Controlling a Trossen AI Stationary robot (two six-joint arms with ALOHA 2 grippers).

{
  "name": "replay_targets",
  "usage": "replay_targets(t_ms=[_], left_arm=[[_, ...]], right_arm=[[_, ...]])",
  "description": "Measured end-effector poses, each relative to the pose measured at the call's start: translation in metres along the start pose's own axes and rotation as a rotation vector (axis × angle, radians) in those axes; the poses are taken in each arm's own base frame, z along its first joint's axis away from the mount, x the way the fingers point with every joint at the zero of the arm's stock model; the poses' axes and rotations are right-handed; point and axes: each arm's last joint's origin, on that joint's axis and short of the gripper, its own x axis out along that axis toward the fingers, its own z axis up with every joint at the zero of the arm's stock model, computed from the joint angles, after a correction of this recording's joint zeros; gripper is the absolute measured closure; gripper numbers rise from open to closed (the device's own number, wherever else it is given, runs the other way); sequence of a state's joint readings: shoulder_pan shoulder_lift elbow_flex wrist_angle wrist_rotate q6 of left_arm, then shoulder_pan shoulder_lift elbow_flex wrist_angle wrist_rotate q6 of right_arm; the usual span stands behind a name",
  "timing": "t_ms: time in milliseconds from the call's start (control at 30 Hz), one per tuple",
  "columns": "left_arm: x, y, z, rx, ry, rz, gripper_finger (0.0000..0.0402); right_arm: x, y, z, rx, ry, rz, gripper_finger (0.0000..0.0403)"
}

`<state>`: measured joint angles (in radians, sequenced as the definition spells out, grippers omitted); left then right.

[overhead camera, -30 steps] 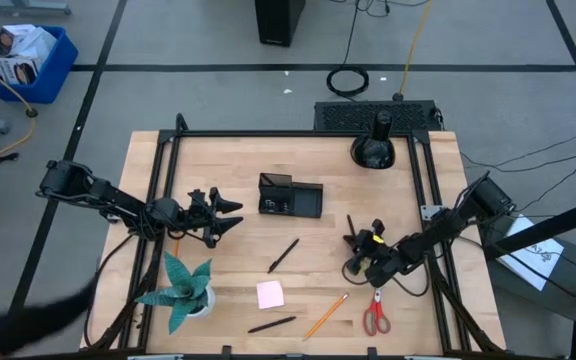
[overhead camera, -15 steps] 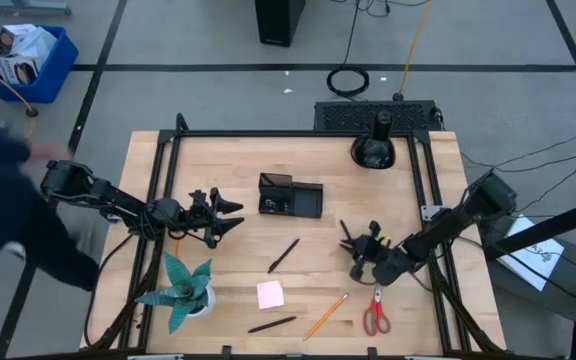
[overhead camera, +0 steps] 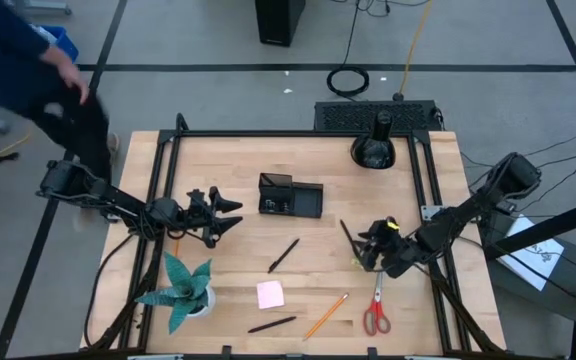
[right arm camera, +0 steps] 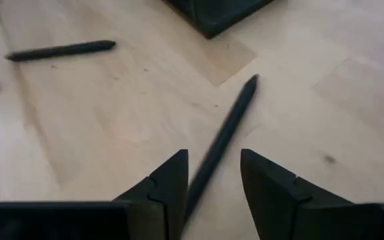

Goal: Pick and place office supplies into organizer
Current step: Put the black pen into the black desk organizer

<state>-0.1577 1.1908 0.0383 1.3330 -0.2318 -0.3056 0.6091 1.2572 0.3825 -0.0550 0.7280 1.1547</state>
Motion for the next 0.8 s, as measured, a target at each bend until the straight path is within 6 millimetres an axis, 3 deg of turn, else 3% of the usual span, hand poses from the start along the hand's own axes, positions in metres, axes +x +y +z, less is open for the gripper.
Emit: replay_targets(t_ms=[500,800], left_arm=[[0.0,-0.001,0.0,0.016,0.004,-0.017,0.0179],[0.0,-0.001,0.0,0.016,0.001,-0.018,0.0179]], right_arm=[[0.02,0.001,0.0,0.016,0.05,-0.077,0.0277],[0.041,0.024,0.002,-0.082,0.112,-0.158,0.0277]])
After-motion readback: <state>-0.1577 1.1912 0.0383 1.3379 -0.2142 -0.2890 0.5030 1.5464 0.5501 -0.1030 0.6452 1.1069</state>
